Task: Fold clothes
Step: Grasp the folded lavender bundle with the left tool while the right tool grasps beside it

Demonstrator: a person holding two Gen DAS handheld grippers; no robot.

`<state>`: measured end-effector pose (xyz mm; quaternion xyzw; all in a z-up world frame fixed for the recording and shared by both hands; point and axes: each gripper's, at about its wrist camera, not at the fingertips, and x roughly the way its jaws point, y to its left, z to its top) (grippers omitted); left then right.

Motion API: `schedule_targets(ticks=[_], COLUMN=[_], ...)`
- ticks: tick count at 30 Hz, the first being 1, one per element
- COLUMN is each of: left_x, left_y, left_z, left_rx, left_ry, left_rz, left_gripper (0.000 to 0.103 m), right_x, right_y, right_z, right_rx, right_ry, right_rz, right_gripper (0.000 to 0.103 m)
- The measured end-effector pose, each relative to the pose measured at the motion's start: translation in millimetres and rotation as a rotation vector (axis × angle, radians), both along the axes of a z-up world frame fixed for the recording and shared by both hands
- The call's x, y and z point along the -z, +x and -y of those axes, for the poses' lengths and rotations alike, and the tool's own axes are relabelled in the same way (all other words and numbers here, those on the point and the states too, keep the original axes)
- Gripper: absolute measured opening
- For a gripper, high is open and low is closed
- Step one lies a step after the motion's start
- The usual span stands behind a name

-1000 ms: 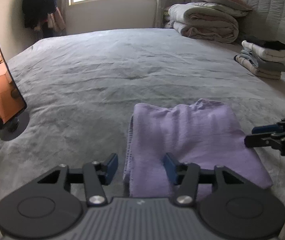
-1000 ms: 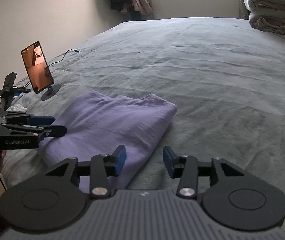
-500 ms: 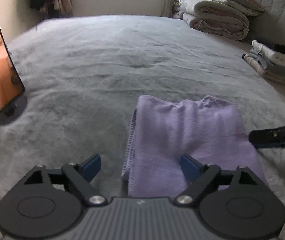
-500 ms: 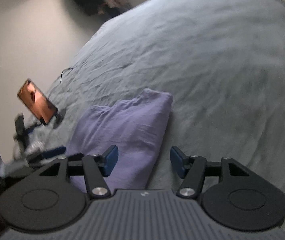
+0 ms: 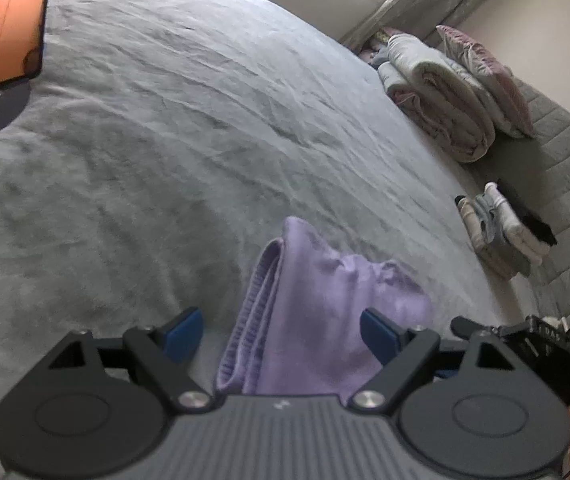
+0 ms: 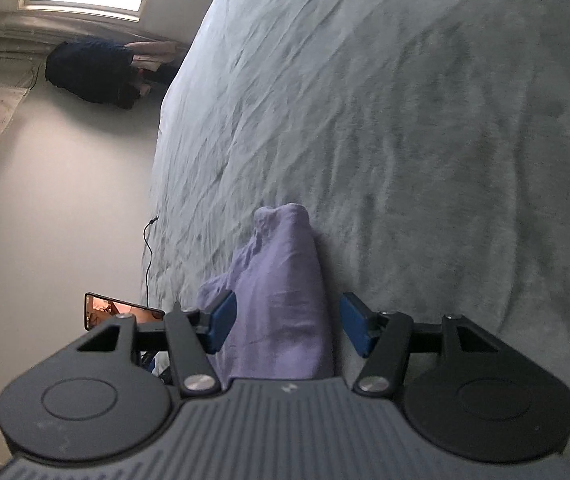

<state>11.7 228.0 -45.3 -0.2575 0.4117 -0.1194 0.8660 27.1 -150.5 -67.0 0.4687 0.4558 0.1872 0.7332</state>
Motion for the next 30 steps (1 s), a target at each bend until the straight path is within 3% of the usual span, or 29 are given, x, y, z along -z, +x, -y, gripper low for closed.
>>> schedule_targets(ticks=[8,11,15,18,21,30], left_x=[13,18,24,19,5,-41], left_y=[18,17,15,7,0,-10], left_z=[-4,-4,-6,3,17,67], left_rx=[-0.015,-0.009,-0.063,-0.093,-0.109,-0.109], left_ry=[-0.162,-0.192,-0.189,-0.159,-0.106,-0.106], left_rz=[0.021,0.041,0.028,0.081,0.129,0.276], left_gripper=[0.083,0.072,0.020,0.019,0.018,0.017], right_x=[-1,1,9,11,-3,-39], right_y=[9,10,17,12,8,-11], right_z=[-9,-10,-10,-7,-10,28], right_rx=[-0.029,-0.027,0.008,0.036,0.012,0.061], right_ry=[-0.011,-0.019,-0.022,-0.018,-0.086,-0.127], right_rz=[0.049,0.073,0.066,0.081,0.150,0.314], right_gripper=[0.058,0.048,0.014,0.013,0.013,0.013])
